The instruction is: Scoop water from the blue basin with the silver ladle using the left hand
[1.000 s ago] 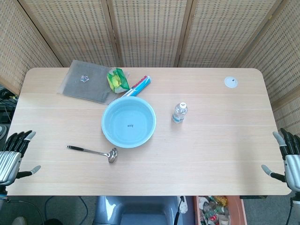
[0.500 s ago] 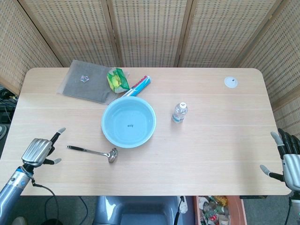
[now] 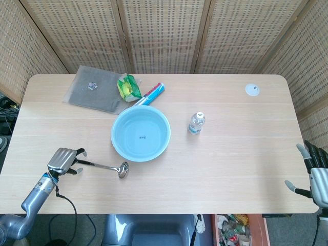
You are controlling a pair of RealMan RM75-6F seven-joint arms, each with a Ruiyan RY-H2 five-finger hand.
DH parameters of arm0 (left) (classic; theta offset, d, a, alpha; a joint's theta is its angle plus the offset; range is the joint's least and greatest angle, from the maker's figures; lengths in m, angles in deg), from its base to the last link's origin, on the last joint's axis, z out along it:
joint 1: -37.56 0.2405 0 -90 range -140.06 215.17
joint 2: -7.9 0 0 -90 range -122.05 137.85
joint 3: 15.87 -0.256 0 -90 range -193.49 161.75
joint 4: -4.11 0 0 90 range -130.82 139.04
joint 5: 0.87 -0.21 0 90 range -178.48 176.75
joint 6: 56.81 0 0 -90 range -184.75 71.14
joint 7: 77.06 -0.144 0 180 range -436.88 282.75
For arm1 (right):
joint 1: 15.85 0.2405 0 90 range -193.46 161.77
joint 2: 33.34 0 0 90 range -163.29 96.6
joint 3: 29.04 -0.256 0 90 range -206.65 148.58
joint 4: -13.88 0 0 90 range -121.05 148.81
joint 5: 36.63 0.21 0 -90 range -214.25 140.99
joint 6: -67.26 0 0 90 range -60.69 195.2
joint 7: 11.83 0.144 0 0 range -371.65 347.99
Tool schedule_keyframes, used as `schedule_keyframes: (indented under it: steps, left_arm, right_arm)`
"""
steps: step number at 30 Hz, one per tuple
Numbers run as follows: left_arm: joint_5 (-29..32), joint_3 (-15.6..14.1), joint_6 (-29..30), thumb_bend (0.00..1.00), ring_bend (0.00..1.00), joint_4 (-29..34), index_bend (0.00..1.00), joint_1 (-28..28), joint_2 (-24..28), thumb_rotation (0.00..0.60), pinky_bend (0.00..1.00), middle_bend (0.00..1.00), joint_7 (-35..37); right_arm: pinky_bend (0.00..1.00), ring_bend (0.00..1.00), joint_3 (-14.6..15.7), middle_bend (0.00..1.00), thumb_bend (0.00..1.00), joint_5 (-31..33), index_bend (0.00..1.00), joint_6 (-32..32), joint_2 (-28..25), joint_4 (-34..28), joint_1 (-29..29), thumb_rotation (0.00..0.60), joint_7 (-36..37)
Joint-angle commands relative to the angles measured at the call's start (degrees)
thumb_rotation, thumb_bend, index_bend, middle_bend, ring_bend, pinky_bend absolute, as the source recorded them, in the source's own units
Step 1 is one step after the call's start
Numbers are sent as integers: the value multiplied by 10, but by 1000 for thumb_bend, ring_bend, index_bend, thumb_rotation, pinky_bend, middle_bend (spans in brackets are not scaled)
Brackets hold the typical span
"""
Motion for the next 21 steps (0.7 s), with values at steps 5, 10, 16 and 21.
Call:
schedule_keyframes:
  steps: [5, 10, 16, 21]
  left_arm:
    - [6, -1, -2, 309, 1000, -25, 421, -5, -25, 600, 1000, 1000, -16]
    - [13, -2, -10, 353, 1000, -39, 422, -8, -38, 600, 1000, 1000, -24]
    - [22, 0, -15, 359, 1000, -49, 432, -10, -47, 600, 1000, 1000, -28]
    - [21, -2, -10, 360, 1000, -59, 440, -9, -56, 600, 1000, 1000, -32]
  right_arm:
    - [0, 0, 1, 0, 0, 1, 0, -5, -2, 1, 2, 600, 5]
    - [0, 0, 2, 0, 0, 1, 0, -6, -2, 0, 1, 600, 6]
    - [0, 0, 2, 0, 0, 3, 0, -9, -3, 0, 2, 600, 6]
    - [0, 0, 2, 0, 0, 4, 0, -12, -4, 0, 3, 600, 9]
